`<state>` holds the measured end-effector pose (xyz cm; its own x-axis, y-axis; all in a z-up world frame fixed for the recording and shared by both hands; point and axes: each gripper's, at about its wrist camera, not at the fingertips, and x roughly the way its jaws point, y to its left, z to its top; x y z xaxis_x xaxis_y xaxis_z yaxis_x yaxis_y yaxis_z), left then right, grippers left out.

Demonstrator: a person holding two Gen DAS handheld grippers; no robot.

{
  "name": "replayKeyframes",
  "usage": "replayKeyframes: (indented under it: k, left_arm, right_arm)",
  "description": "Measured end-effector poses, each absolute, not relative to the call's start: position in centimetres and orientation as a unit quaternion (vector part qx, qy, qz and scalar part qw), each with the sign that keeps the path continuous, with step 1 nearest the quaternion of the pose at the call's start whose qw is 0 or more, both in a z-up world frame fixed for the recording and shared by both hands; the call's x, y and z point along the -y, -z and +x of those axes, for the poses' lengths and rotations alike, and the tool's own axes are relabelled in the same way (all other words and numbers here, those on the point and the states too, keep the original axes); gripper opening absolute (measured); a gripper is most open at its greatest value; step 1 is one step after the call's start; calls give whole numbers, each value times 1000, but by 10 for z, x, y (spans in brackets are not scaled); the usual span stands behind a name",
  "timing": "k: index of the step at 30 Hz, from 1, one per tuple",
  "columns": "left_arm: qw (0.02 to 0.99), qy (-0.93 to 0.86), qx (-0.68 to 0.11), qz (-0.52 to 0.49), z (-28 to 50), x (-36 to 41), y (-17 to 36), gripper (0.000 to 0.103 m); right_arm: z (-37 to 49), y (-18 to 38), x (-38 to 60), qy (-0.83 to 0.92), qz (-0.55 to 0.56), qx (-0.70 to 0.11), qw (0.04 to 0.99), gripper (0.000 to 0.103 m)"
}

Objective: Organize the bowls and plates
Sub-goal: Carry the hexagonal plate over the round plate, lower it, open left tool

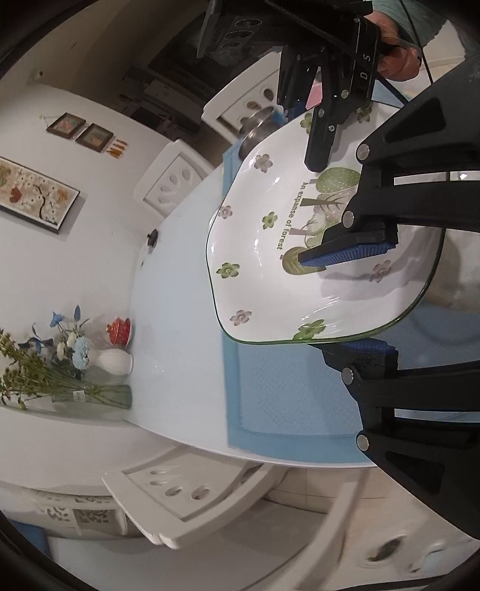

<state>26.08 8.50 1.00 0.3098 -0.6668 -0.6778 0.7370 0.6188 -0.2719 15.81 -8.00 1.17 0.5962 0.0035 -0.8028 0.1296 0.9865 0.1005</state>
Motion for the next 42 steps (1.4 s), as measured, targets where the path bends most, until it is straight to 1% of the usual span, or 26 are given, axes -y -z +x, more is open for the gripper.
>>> replayKeyframes:
  k: [5, 8, 14, 19, 24, 34, 42]
  left_arm:
    - [806, 427, -408, 44, 210, -103, -10, 30]
    - [800, 419, -426, 44, 181, -111, 0, 30]
    - [793, 388, -467, 40, 138, -124, 33, 30]
    - [792, 356, -495, 37, 116, -134, 61, 30]
    - [795, 331, -508, 26, 112, -140, 80, 30]
    - [801, 321, -505, 6, 110, -147, 84, 30]
    - [798, 311, -515, -6, 128, -140, 91, 30]
  right_arm:
    - [108, -18, 64, 24, 85, -460, 884, 37]
    - [80, -12, 53, 15, 85, -473, 877, 37]
    - [40, 16, 37, -12, 84, -511, 855, 37]
    - [33, 51, 36, -46, 87, -542, 834, 37]
    - [40, 72, 34, -61, 78, -557, 825, 37]
    - [58, 94, 46, -59, 107, -574, 810, 37]
    - [62, 91, 55, -31, 148, -566, 811, 37]
